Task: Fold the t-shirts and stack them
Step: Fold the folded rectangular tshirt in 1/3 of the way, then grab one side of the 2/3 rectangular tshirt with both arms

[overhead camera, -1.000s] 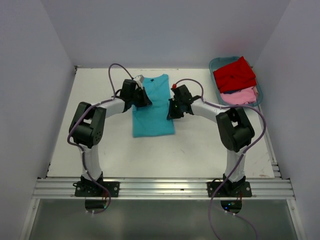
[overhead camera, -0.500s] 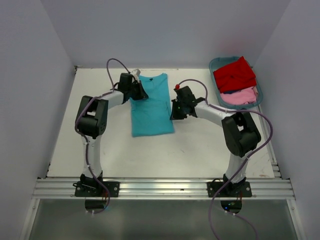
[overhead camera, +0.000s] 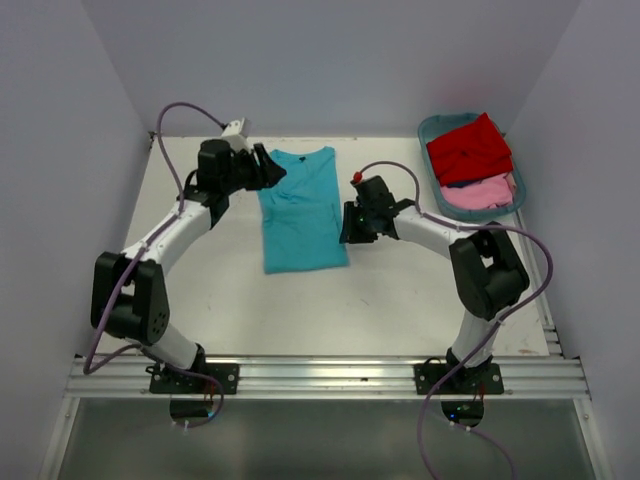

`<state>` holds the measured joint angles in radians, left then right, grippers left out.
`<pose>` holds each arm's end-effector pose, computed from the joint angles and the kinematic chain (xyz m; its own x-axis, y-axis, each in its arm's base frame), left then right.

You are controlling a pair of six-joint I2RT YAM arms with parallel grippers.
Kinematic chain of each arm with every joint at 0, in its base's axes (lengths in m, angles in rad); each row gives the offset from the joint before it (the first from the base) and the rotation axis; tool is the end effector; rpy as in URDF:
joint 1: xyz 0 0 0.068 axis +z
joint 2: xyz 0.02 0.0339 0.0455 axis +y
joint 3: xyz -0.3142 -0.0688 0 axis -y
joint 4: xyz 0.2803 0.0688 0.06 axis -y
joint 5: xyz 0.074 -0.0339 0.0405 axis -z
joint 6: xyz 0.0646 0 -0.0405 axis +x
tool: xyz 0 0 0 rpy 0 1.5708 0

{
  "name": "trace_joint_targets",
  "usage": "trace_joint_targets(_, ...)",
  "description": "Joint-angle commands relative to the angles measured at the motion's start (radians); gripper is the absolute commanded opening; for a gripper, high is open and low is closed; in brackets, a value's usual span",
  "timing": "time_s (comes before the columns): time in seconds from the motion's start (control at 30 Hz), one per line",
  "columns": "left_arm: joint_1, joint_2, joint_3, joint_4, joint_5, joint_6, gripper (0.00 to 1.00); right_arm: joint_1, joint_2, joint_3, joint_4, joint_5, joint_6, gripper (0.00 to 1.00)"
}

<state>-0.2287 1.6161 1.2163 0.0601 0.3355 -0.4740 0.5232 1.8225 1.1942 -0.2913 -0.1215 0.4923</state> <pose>0.4267 -0.1212 0.3286 -0.5245 -0.3204 -0.7888 0.3113 0.7901 -0.5280 0.3807 0.2286 0.1917 -0.8716 0.0388 -0.4886 -0.1675 0.9132 0.3714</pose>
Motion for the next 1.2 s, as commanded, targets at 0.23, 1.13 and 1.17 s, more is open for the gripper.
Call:
trace_joint_targets(0.23, -0.011, -0.298, -0.609, -0.089, -0.024, -0.048, 0.67, 0.0, -0.16, -0.162, 0.061, -0.018, 0.017, 0.55)
trace_joint_targets(1.13, -0.011, -0.055, -0.741, 0.061, 0.056, -0.097, 0.48, 0.0, -0.042, -0.251, 0.201, -0.098, 0.106, 0.22)
trace_joint_targets(1.17, -0.011, -0.051, -0.742, 0.063, 0.06, -0.097, 0.41, 0.001, -0.043, -0.258, 0.201, -0.099, 0.109, 0.13)
